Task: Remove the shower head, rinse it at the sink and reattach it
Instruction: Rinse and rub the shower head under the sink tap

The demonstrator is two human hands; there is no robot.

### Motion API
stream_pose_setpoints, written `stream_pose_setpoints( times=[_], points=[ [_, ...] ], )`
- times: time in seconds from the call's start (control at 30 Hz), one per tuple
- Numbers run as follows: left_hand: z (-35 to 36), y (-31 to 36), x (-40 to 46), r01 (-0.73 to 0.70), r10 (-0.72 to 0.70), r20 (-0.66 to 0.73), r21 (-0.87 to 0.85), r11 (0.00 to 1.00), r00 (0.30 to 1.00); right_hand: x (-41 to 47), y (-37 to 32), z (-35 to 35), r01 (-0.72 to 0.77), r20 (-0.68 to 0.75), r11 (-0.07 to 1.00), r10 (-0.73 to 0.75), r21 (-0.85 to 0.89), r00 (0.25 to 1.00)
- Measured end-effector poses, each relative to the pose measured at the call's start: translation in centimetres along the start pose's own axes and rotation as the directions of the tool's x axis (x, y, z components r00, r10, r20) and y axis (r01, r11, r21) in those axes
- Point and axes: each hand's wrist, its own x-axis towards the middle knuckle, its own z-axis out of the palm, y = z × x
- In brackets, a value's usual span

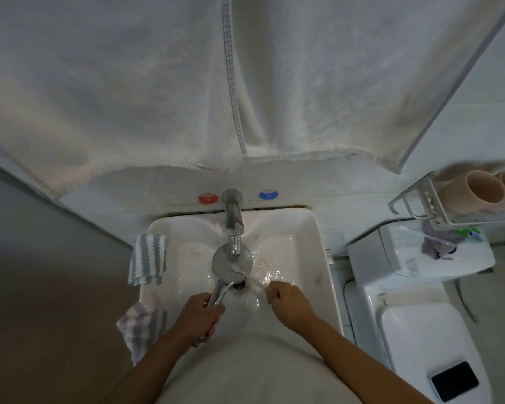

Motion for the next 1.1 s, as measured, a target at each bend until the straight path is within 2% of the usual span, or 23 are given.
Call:
stream_pose_setpoints(
  times=[0.13, 0.3, 0.47, 0.6, 0.77, 0.9, 1.1],
  points=[
    [-0.1, -0.6, -0.1, -0.005, 0.005, 0.012, -0.022, 1.000, 1.000, 0.6, 0.1, -0.5, -0.071, -0.110, 0.997, 0.067, -0.033, 0.992],
    [-0.3, -0.9, -0.2, -0.003, 0.003, 0.004, -0.038, 0.999, 1.000, 0.1, -0.1, -0.1, -0.016, 0.001, 1.000, 0.016, 0.026, 1.000],
    [-0.7, -1.1, 0.0, -0.006, 0.005, -0.009, -0.034, 0.999, 1.000, 0.7, 0.2, -0.3, -0.065, -0.087, 0.998, 0.066, 0.011, 0.994],
    [-0.6, -1.3, -0.1, 0.003, -0.003, -0.003, -0.055, 0.998, 1.000, 0.3, 0.0, 0.0, -0.028, -0.016, 1.000, 0.028, 0.010, 0.999],
    [-0.5, -2.0, 0.0, 0.039, -0.039, 0.004, -0.086, 0.996, 0.999, 0.8, 0.5, -0.4, -0.087, -0.087, 0.996, 0.089, 0.026, 0.992],
    [-0.8, -2.2, 0.0, 0.060, -0.061, 0.002, -0.092, 0.994, 0.998, 0.1, 0.3, 0.0, -0.020, 0.000, 0.998, 0.020, 0.052, 1.000],
    [-0.4, -2.3, -0.1, 0.029, -0.028, 0.021, -0.092, 0.995, 0.999, 0.7, 0.3, -0.5, -0.050, -0.070, 0.999, 0.050, 0.010, 0.996]
  ],
)
